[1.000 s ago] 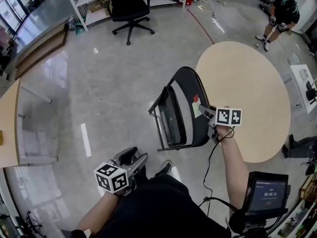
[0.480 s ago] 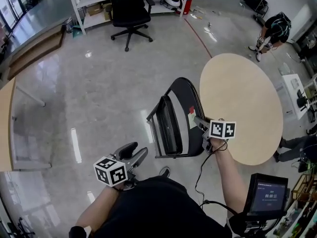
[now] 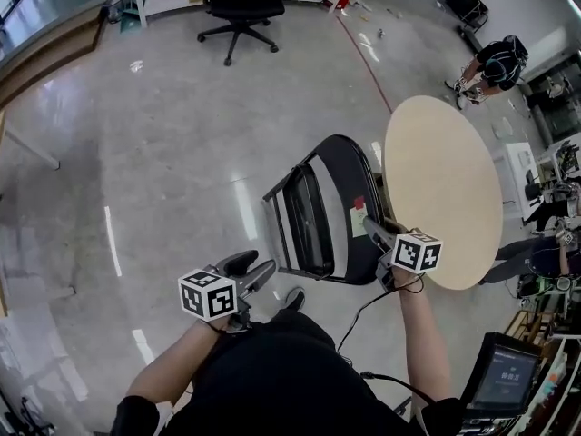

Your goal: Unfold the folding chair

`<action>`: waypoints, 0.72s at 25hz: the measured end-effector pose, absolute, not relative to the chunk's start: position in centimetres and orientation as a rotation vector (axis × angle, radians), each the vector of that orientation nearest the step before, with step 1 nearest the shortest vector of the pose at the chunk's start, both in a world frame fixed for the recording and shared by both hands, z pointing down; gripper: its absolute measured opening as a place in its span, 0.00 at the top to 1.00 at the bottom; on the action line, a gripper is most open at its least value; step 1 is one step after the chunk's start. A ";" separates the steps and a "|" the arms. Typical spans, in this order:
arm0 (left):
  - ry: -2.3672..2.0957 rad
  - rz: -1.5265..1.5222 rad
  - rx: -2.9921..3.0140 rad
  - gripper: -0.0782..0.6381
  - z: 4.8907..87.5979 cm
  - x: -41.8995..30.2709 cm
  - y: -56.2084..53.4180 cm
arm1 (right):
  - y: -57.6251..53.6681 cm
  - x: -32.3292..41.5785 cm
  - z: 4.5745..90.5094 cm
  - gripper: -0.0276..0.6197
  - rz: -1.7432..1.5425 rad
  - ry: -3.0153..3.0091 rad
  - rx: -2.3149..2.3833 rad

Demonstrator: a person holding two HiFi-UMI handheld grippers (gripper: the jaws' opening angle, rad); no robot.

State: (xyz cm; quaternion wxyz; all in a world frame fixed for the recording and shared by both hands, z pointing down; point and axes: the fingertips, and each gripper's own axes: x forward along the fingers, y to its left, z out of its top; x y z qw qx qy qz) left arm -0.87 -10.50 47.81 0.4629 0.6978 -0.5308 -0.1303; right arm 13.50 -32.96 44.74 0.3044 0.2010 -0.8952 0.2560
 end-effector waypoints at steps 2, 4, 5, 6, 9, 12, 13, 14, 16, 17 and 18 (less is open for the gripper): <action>-1.279 -0.275 1.737 0.56 48.6 0.4 -12.4 | -33.5 14.0 44.0 0.80 0.656 -2.368 0.545; -1.277 -0.211 1.765 0.53 49.6 1.0 -13.9 | -33.3 13.9 43.8 0.80 0.639 -2.359 0.552; -1.275 -0.185 1.779 0.52 50.6 0.5 -13.8 | -32.2 13.2 44.1 0.80 0.634 -2.354 0.555; -1.270 -0.166 1.790 0.51 51.8 -0.4 -13.2 | -30.5 11.9 44.5 0.80 0.629 -2.348 0.558; -1.239 -0.142 1.792 0.51 55.4 -2.9 -12.2 | -25.8 8.2 45.4 0.80 0.617 -2.341 0.569; -1.194 -0.157 1.711 0.50 58.5 -1.2 -16.0 | -25.8 7.9 45.3 0.80 0.616 -2.342 0.565; -1.178 -0.161 1.675 0.49 59.5 -0.5 -17.1 | -25.7 7.9 45.3 0.80 0.623 -2.341 0.559; -1.165 -0.156 1.643 0.48 60.5 0.1 -17.6 | -25.2 7.5 45.3 0.80 0.632 -2.340 0.552; -1.153 -0.131 1.603 0.47 62.4 0.4 -17.9 | -23.5 5.9 45.3 0.80 0.636 -2.342 0.543; -1.154 -0.112 1.586 0.47 63.3 0.4 -18.0 | -22.8 5.0 45.2 0.80 0.628 -2.345 0.541; -1.161 -0.088 1.563 0.47 64.2 0.4 -18.2 | -22.2 4.3 45.1 0.80 0.617 -2.349 0.541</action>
